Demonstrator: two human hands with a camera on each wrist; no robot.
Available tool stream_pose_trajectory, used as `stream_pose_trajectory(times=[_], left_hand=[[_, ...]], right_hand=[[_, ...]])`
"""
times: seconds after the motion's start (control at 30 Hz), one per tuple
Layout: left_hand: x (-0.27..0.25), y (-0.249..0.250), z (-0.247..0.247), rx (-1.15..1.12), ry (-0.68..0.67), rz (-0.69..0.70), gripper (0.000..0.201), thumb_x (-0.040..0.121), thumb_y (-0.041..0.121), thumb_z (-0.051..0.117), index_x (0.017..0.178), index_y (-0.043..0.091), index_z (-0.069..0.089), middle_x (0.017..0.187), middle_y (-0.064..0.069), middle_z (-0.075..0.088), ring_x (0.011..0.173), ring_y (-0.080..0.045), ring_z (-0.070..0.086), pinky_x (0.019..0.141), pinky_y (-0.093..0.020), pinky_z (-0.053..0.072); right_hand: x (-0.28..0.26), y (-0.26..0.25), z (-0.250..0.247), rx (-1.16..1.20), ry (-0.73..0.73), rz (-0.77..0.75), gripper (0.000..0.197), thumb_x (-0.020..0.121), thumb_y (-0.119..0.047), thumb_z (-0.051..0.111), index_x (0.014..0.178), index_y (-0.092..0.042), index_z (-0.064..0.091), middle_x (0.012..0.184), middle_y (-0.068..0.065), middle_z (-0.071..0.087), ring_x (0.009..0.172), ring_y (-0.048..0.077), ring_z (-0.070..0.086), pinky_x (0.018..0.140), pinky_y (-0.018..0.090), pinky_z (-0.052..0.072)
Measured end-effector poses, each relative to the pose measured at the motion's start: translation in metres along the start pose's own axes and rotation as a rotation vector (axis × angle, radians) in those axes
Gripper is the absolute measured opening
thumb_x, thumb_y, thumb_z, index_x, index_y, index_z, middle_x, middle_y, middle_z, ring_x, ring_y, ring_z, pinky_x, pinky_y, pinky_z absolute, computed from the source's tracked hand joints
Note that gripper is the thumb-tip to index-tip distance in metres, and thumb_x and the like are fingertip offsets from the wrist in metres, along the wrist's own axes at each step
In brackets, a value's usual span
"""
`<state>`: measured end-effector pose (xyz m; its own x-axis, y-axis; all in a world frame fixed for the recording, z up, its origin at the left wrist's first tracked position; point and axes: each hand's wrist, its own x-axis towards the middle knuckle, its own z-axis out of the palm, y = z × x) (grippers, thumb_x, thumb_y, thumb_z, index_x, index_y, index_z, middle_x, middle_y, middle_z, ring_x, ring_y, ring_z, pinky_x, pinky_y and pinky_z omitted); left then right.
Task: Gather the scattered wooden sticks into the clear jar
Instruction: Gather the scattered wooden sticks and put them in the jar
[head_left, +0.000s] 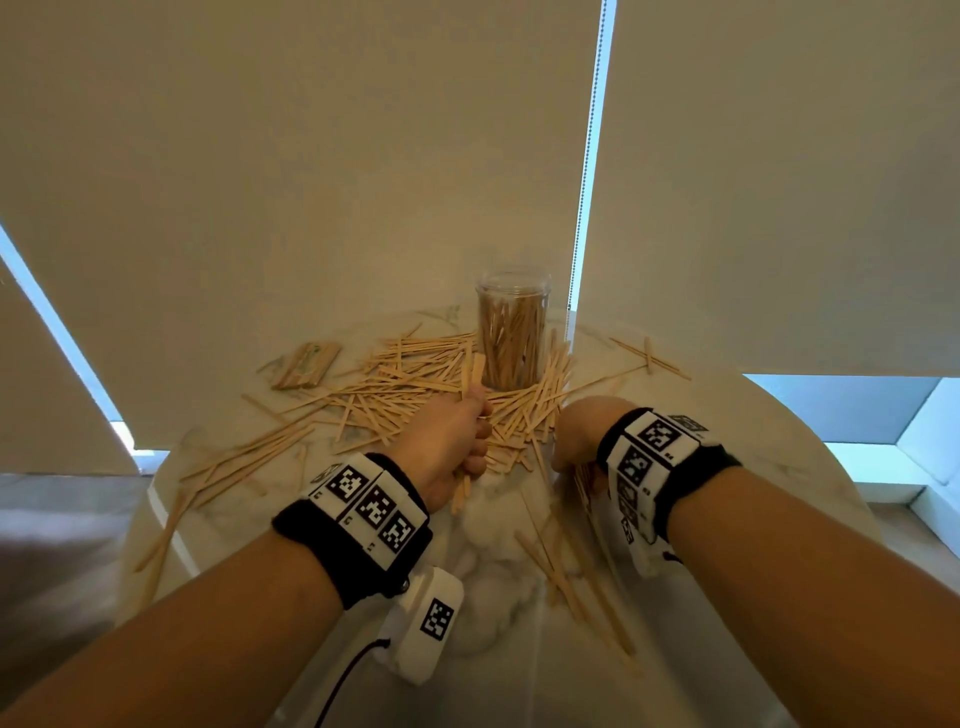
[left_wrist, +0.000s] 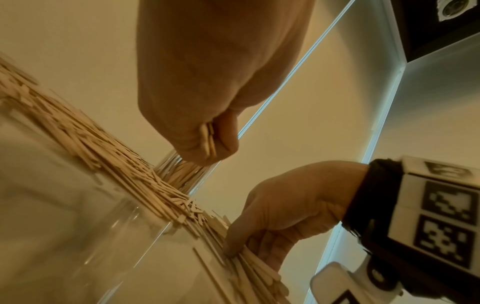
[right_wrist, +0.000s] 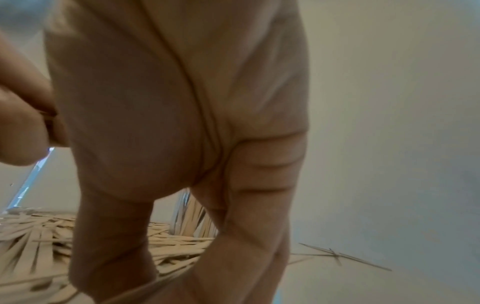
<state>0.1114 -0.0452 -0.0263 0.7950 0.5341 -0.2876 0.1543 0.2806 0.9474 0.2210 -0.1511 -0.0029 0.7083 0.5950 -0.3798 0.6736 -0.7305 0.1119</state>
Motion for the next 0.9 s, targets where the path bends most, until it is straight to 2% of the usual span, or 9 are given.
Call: stream_pose_trajectory(times=[0.07,0.13,0.37,0.5,0.63,0.7,0.77,0.83,0.9], left_hand=[[-0.001,-0.001,0.002,0.021,-0.018,-0.001,0.035,0.111,0.036,0.038,0.086,0.014,0.049,0.056,0.005,0.034,0.039,-0.006,0.026,0.035,-0.017,0.022],[-0.003,-0.001,0.003,0.032,-0.039,-0.007,0.034,0.111,0.034,0.038,0.088,0.013,0.049,0.054,0.005,0.035,0.039,-0.006,0.026,0.036,-0.017,0.022],[-0.006,-0.002,0.004,0.063,-0.042,0.012,0.032,0.112,0.032,0.037,0.089,0.013,0.048,0.056,0.004,0.035,0.041,-0.007,0.026,0.036,-0.017,0.022],[-0.003,-0.003,0.000,0.094,-0.037,-0.020,0.035,0.110,0.038,0.039,0.081,0.019,0.042,0.060,0.002,0.038,0.046,-0.010,0.027,0.039,-0.020,0.023],[0.003,-0.004,-0.003,0.108,0.005,-0.045,0.031,0.104,0.043,0.055,0.089,0.016,0.054,0.066,-0.001,0.048,0.051,-0.011,0.038,0.042,-0.023,0.033],[0.005,-0.004,0.001,0.124,0.000,-0.049,0.033,0.100,0.046,0.061,0.100,0.013,0.061,0.072,-0.003,0.057,0.060,-0.014,0.050,0.050,-0.025,0.045],[0.008,-0.003,0.007,0.156,-0.021,-0.031,0.046,0.095,0.055,0.063,0.109,0.011,0.062,0.086,-0.007,0.067,0.076,-0.019,0.062,0.069,-0.032,0.058],[0.009,-0.002,0.015,0.189,-0.069,0.012,0.054,0.092,0.066,0.059,0.112,0.016,0.059,0.096,-0.009,0.071,0.084,-0.020,0.066,0.080,-0.035,0.058],[0.009,-0.001,0.022,0.173,-0.129,0.051,0.066,0.090,0.072,0.055,0.119,0.013,0.064,0.097,-0.008,0.074,0.083,-0.019,0.070,0.080,-0.035,0.059]], right_hand=[[-0.004,0.000,0.000,0.025,-0.004,-0.009,0.041,0.097,-0.032,0.060,0.129,-0.006,0.061,0.125,0.008,0.062,0.113,0.023,0.061,0.094,0.029,0.048],[-0.005,-0.001,0.004,0.008,0.009,-0.022,0.038,0.097,-0.029,0.060,0.127,-0.006,0.062,0.127,0.008,0.062,0.116,0.023,0.060,0.096,0.031,0.049],[-0.008,-0.002,0.004,0.019,0.043,-0.003,0.031,0.096,-0.020,0.058,0.120,-0.003,0.065,0.100,0.006,0.054,0.092,0.020,0.054,0.087,0.027,0.049],[-0.012,0.011,0.007,0.193,0.058,0.018,0.029,0.099,-0.016,0.050,0.120,-0.001,0.064,0.101,0.007,0.056,0.102,0.022,0.062,0.091,0.028,0.050],[-0.011,0.028,0.004,0.544,0.131,0.083,0.020,0.093,-0.013,0.054,0.100,-0.002,0.068,0.097,0.013,0.071,0.084,0.024,0.073,0.080,0.037,0.061],[-0.017,0.031,-0.001,0.593,0.201,0.048,0.018,0.093,-0.011,0.056,0.083,-0.002,0.068,0.092,0.015,0.071,0.085,0.026,0.073,0.081,0.039,0.060],[-0.026,0.026,-0.007,0.660,0.280,0.001,0.023,0.092,-0.009,0.058,0.068,-0.008,0.059,0.081,0.012,0.066,0.080,0.027,0.069,0.079,0.037,0.059],[-0.030,0.019,-0.013,0.734,0.344,-0.057,0.019,0.088,-0.008,0.059,0.070,-0.003,0.060,0.081,0.017,0.068,0.078,0.032,0.068,0.080,0.044,0.059],[-0.034,0.005,-0.018,0.735,0.377,-0.129,0.015,0.088,-0.007,0.058,0.080,0.004,0.065,0.084,0.022,0.069,0.078,0.034,0.068,0.078,0.048,0.058]])
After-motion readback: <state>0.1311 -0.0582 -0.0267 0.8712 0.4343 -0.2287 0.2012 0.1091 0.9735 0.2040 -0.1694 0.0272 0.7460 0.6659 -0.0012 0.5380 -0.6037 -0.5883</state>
